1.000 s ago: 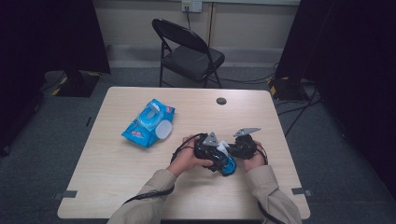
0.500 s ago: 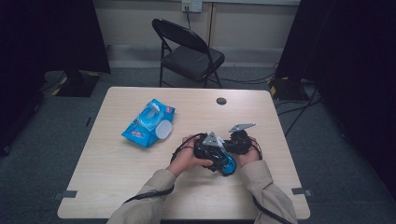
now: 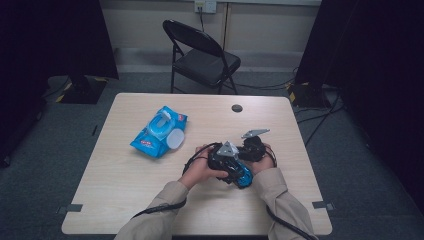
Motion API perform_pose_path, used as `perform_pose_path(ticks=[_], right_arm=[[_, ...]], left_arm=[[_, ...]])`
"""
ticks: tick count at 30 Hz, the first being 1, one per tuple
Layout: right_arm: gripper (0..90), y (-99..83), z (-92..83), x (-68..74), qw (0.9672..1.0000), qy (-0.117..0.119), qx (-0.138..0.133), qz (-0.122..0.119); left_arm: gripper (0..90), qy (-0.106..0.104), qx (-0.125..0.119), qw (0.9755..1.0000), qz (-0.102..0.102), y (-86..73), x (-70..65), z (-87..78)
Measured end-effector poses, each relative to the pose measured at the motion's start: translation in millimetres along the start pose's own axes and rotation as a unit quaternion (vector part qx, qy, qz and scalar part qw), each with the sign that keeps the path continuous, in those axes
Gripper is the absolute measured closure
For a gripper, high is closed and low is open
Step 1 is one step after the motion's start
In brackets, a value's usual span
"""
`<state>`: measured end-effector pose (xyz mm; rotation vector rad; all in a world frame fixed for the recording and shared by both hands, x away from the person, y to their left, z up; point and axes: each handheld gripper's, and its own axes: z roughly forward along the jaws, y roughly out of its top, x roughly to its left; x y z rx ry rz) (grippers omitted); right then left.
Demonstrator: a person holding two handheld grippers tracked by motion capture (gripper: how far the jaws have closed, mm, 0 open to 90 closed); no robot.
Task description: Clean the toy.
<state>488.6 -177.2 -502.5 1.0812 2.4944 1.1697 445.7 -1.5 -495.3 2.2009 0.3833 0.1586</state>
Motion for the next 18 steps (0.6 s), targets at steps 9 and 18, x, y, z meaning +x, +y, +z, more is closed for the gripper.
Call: perform_pose_path(ticks=[9, 18], right_arm=[[72.5, 4.6, 0.3, -1.1, 0.9999, -0.01, 0.006, 0.009], [76.7, 9.8, -16.0, -0.4, 0.9998, -0.018, 0.006, 0.009]], left_arm=[[3.2, -0.006, 0.004, 1.0, 0.007, 0.7, 1.2, -0.6], [17.1, -0.013, 0.02, 0.9997, 0.009, 8.9, 5.6, -6.5]])
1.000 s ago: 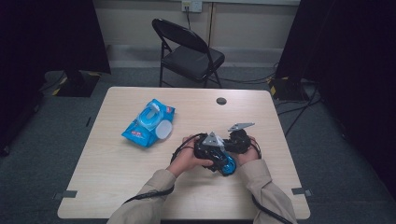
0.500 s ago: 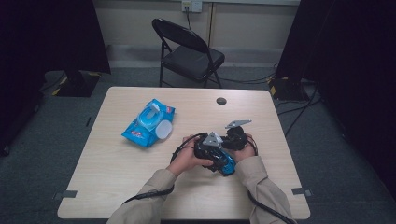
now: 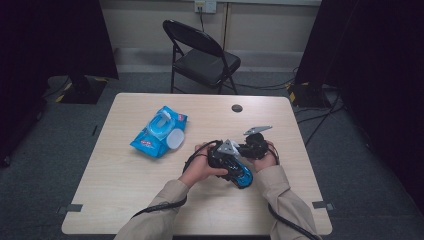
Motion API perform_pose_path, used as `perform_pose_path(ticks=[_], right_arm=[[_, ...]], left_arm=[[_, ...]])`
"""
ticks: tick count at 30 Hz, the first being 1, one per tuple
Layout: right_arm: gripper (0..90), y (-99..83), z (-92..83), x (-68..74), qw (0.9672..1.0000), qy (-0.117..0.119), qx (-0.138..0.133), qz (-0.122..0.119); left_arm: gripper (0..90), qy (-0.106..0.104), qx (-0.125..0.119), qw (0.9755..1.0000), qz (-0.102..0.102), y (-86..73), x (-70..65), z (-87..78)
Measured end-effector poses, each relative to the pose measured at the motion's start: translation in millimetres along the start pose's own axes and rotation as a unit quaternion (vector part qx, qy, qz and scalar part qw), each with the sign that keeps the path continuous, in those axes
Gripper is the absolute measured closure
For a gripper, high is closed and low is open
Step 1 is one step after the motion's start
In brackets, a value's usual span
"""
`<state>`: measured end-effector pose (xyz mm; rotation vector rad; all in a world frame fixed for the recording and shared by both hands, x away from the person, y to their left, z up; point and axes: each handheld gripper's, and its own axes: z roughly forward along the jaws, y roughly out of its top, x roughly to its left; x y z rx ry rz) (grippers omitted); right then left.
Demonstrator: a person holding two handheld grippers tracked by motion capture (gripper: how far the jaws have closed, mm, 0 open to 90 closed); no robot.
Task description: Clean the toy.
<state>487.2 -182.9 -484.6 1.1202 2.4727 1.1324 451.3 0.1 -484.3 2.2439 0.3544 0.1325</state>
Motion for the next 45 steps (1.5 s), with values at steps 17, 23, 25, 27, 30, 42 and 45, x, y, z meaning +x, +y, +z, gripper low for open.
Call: perform_pose_path(ticks=[17, 23, 25, 27, 30, 42, 45], right_arm=[[78.2, 11.7, -36.4, 22.3, 0.9995, 0.005, -0.029, -0.008], [77.7, 9.2, -49.1, 54.0, 0.9983, 0.031, -0.037, -0.032], [77.6, 7.6, -49.5, 57.3, 0.9981, 0.035, -0.04, -0.033], [77.5, 2.7, -50.1, 67.4, 0.9975, 0.046, -0.04, -0.037], [76.9, -6.9, -45.3, 83.0, 0.9965, 0.063, -0.029, -0.047], [74.6, -27.8, -17.7, 112.7, 0.9926, 0.104, -0.009, -0.062], [72.4, -29.9, -14.6, 117.7, 0.9917, 0.108, -0.008, -0.069]], left_arm=[[15.8, 0.005, -0.011, 0.9999, -0.008, -5.7, -3.1, -47.7], [15.8, 0.006, -0.028, 0.9995, -0.016, -17.9, -9.1, -73.3], [15.7, 0.002, -0.035, 0.9992, -0.02, -21.9, -10.6, -77.3], [15.6, 0.001, -0.035, 0.9992, -0.021, -28.0, -11.6, -83.8], [15.7, 0.002, -0.038, 0.9989, -0.027, -37.8, -12.7, -93.6], [29.7, -0.009, -0.039, 0.9983, -0.043, -65.9, -13.4, -100.4], [35.9, -0.013, -0.039, 0.998, -0.049, -69.3, -12.6, -99.6]])
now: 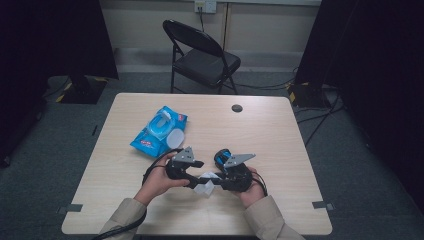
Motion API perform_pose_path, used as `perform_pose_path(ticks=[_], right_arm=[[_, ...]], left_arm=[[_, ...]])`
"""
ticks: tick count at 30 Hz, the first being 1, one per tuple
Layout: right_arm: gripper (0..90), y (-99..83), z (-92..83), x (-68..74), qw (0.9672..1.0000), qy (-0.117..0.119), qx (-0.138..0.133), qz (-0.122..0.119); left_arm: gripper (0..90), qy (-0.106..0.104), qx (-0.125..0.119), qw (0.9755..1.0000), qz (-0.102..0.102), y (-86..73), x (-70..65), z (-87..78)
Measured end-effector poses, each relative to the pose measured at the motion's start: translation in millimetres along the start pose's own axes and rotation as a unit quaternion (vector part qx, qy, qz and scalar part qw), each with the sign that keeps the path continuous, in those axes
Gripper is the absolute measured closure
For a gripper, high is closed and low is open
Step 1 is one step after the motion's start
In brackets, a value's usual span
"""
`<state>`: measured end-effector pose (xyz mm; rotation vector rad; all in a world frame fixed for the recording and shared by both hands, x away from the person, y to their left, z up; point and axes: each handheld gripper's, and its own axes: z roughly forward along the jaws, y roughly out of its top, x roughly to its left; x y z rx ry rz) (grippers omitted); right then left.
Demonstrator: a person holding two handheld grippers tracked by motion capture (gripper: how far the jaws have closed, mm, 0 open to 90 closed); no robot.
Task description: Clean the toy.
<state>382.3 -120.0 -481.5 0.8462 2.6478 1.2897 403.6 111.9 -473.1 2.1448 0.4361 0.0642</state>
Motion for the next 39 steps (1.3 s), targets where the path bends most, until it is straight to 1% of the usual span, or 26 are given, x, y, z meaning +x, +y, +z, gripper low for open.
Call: perform_pose_path(ticks=[3, 4, 5, 7, 8, 9, 10, 11, 13, 15, 16, 17, 18, 20, 21, 22, 23, 24, 25, 27, 30, 33, 35, 37, 38, 39], right_arm=[[68.4, -0.6, 2.3, 2.4, 0.9999, -0.004, 0.009, -0.012], [65.7, -0.8, 2.5, 2.6, 0.9999, -0.002, 0.01, -0.013], [60.3, -0.6, 1.7, 3.8, 0.9998, -0.008, 0.009, -0.018], [59.0, -0.2, 0.7, 4.2, 0.9998, -0.007, 0.006, -0.017], [52.9, 1.5, -1.9, 5.0, 0.9996, -0.013, 0.007, -0.022], [49.2, 2.5, -3.2, 6.1, 0.9994, -0.021, 0.01, -0.027], [49.2, 2.5, -3.2, 6.1, 0.9994, -0.021, 0.01, -0.027], [45.5, 3.4, -4.9, 6.5, 0.9993, -0.023, 0.011, -0.028], [38.9, 4.9, -8.8, 6.2, 0.9993, -0.027, 0.009, -0.026], [30.8, 6.2, -16.5, 3.1, 0.999, -0.039, -0.001, -0.02], [30.8, 6.2, -16.5, 3.1, 0.999, -0.039, -0.001, -0.02], [28.7, 6.4, -21.0, 0.2, 0.9987, -0.049, -0.003, -0.016], [28.7, 6.4, -21.0, 0.2, 0.9987, -0.049, -0.003, -0.016], [24.1, 5.7, -29.1, -7.5, 0.9979, -0.063, -0.013, -0.009], [24.1, 5.7, -29.1, -7.5, 0.9979, -0.063, -0.013, -0.009], [21.5, 5.5, -31.2, -10.9, 0.9974, -0.071, -0.014, -0.003], [19.6, 4.8, -34.7, -17.7, 0.9963, -0.085, -0.016, 0.006], [19.6, 4.8, -34.7, -17.7, 0.9963, -0.085, -0.016, 0.006], [16.5, 3.7, -36.7, -24.8, 0.995, -0.097, -0.018, 0.014], [16.2, 2.9, -37.3, -31.1, 0.9942, -0.104, -0.022, 0.019], [14.9, 3.1, -36.9, -36.2, 0.9933, -0.11, -0.026, 0.023], [14.5, 3.8, -35.2, -43.1, 0.9922, -0.116, -0.036, 0.029], [14.2, 4.0, -34.3, -46.8, 0.9917, -0.114, -0.045, 0.037], [14.0, 4.8, -32.9, -49.2, 0.9909, -0.12, -0.047, 0.037], [13.6, 5.8, -31.0, -51.3, 0.991, -0.118, -0.049, 0.038], [13.6, 5.8, -31.0, -51.3, 0.991, -0.118, -0.049, 0.038]], left_arm=[[41.3, -0.003, 0.004, 1.0, 0.001, -3.0, 0.3, 1.0], [43.7, -0.006, 0.007, 1.0, 0.001, -3.7, -0.1, 1.7], [46.4, -0.007, 0.008, 0.9999, 0.002, -4.3, -0.3, 2.5], [48.7, -0.016, 0.01, 0.9998, -0.001, -5.1, -0.7, 3.7], [51.3, -0.015, 0.009, 0.9999, -0.002, -5.4, -0.8, 4.8], [51.2, -0.014, 0.009, 0.9999, -0.003, -5.5, -1.0, 5.2], [51.2, -0.014, 0.009, 0.9999, -0.003, -5.5, -1.0, 5.2], [51.2, -0.015, 0.009, 0.9998, -0.003, -5.7, -1.2, 5.5], [49.5, -0.013, 0.009, 0.9999, -0.003, -6.1, -1.7, 5.7], [48.3, -0.013, 0.012, 0.9998, -0.004, -6.2, -2.1, 5.5], [48.3, -0.012, 0.011, 0.9999, -0.005, -6.3, -2.1, 5.4], [47.9, -0.014, 0.011, 0.9998, -0.005, -6.6, -2.4, 5.3], [47.7, -0.014, 0.011, 0.9998, -0.005, -6.6, -2.4, 5.3], [47.3, -0.013, 0.012, 0.9998, -0.004, -7.3, -3.0, 6.0], [47.3, -0.016, 0.013, 0.9998, -0.004, -7.7, -3.5, 7.1], [47.3, -0.017, 0.016, 0.9997, -0.003, -8.0, -4.1, 8.0], [47.0, -0.016, 0.018, 0.9997, 0.0, -8.1, -4.9, 10.4], [46.9, -0.016, 0.018, 0.9997, 0.0, -8.1, -4.9, 10.4], [47.0, -0.015, 0.018, 0.9997, 0.0, -7.9, -5.3, 11.4], [47.8, -0.017, 0.022, 0.9996, 0.006, -7.1, -5.9, 14.2], [48.9, -0.014, 0.021, 0.9997, 0.006, -6.6, -6.7, 16.4], [49.8, -0.018, 0.025, 0.9995, 0.008, -6.6, -7.4, 20.2], [53.2, -0.02, 0.035, 0.9991, 0.008, -7.8, -7.3, 22.5], [54.7, -0.019, 0.041, 0.9989, 0.01, -9.9, -6.9, 24.3], [59.1, -0.023, 0.047, 0.9986, 0.001, -11.3, -6.9, 24.7], [59.9, -0.023, 0.047, 0.9986, 0.001, -11.3, -6.9, 24.7]])
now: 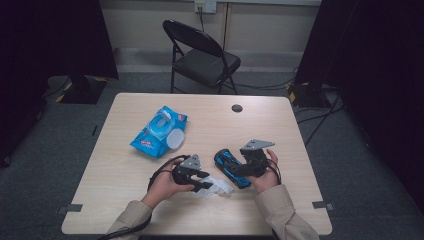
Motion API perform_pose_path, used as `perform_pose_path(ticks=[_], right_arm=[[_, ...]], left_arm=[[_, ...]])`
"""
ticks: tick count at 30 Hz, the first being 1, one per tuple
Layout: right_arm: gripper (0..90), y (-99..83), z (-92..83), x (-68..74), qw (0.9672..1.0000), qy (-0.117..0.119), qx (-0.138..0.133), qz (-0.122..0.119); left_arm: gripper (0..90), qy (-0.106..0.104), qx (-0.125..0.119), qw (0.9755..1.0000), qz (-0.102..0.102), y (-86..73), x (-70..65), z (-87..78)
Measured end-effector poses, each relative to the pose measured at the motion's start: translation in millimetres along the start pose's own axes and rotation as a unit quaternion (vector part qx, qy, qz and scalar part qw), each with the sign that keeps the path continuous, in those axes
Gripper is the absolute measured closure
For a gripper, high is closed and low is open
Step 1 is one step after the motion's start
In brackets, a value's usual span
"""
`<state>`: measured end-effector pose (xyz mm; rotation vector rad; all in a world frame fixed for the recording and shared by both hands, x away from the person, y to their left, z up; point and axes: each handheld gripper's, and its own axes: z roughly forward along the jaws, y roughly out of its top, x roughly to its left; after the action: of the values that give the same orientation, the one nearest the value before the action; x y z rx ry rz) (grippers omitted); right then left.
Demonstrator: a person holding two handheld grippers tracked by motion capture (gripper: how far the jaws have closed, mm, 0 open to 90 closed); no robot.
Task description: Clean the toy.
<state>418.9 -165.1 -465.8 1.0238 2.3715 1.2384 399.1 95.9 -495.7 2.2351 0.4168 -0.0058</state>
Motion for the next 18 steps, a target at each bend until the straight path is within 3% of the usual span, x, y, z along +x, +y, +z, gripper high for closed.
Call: perform_pose_path(ticks=[2, 4, 5, 7, 11, 15, 18], right_arm=[[13.7, 0.9, 2.8, 0.0, 0.9999, -0.011, 0.002, -0.004], [13.7, 1.5, 6.2, -0.1, 1.0, -0.008, 0.005, -0.002], [13.7, 2.4, 8.8, 0.3, 1.0, -0.005, 0.003, -0.002], [13.6, 3.6, 12.2, 0.4, 0.9999, 0.0, 0.009, 0.006], [13.6, 5.1, 17.3, -0.2, 0.9999, 0.004, 0.014, 0.004], [14.5, 7.0, 23.3, -0.7, 0.9998, -0.002, 0.022, 0.003], [14.4, 9.1, 26.4, 0.4, 0.9996, 0.0, 0.029, -0.003]], left_arm=[[63.7, -0.003, 0.004, 1.0, 0.005, -2.1, -0.9, 0.9], [67.5, -0.003, 0.016, 0.9999, 0.004, -2.9, -1.9, 0.7], [75.4, -0.004, 0.022, 0.9997, 0.001, -2.5, -2.5, 0.2], [77.1, -0.001, 0.029, 0.9996, 0.002, -1.4, -2.9, -0.2], [77.1, -0.001, 0.032, 0.9994, 0.009, -1.6, -2.8, -0.7], [76.5, -0.005, 0.024, 0.9997, 0.003, -4.2, -3.7, -1.6], [74.0, -0.006, 0.028, 0.9995, 0.013, -4.4, -3.4, -2.5]])
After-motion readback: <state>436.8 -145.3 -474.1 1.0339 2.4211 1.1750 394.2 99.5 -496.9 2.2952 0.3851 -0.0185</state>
